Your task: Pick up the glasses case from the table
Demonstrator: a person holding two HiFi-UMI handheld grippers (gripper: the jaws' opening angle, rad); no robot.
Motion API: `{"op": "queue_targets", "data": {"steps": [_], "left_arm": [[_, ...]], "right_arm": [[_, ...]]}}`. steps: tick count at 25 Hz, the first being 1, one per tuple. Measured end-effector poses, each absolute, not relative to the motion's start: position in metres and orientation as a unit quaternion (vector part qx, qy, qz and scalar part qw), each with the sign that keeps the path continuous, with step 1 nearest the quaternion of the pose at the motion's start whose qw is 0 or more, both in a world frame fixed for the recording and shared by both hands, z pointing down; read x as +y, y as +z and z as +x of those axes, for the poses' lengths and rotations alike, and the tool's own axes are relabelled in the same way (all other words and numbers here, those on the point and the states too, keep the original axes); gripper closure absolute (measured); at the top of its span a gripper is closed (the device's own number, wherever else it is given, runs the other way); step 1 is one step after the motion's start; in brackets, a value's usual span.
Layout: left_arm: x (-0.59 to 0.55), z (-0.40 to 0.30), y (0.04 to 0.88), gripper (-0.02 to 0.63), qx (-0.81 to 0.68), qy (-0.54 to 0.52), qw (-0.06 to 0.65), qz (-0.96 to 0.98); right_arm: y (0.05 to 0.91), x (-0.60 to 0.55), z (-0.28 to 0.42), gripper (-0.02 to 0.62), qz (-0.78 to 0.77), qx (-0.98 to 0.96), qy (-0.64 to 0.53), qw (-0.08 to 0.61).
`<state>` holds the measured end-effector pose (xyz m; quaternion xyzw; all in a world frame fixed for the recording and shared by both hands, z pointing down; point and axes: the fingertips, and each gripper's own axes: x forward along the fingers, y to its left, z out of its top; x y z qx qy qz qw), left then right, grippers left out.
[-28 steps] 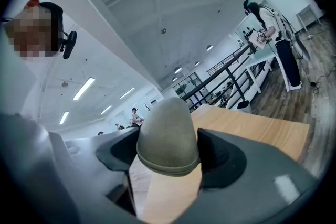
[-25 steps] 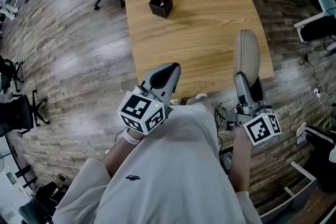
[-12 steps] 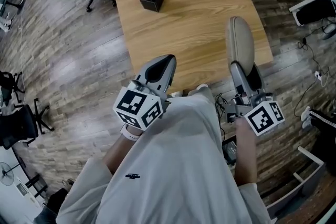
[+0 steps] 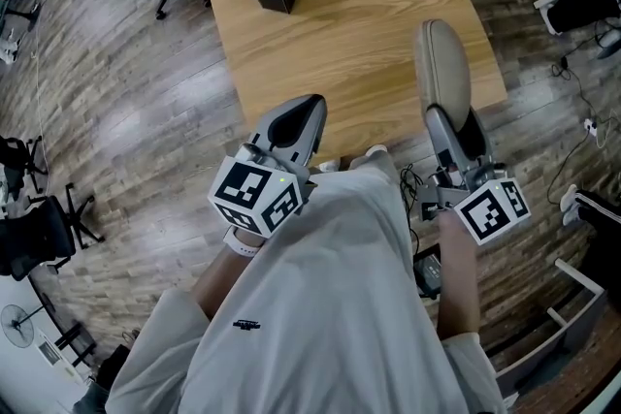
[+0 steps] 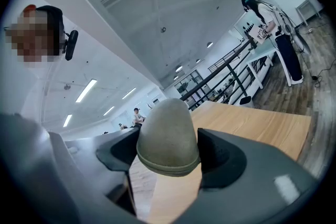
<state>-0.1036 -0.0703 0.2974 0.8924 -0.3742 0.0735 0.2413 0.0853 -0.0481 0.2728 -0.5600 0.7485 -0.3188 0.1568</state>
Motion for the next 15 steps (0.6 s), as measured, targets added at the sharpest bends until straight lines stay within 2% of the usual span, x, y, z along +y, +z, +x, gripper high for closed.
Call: {"op": "queue_targets", "data": {"steps": [15], "left_arm": [[-0.0659, -0.1045, 0.2971, 0.6, -0.37, 0.074, 0.245, 0.893]], "right_arm": [[0.2738, -0.0417, 0.0833, 0.236, -0.563, 0.743, -0.325, 0.16]]}}
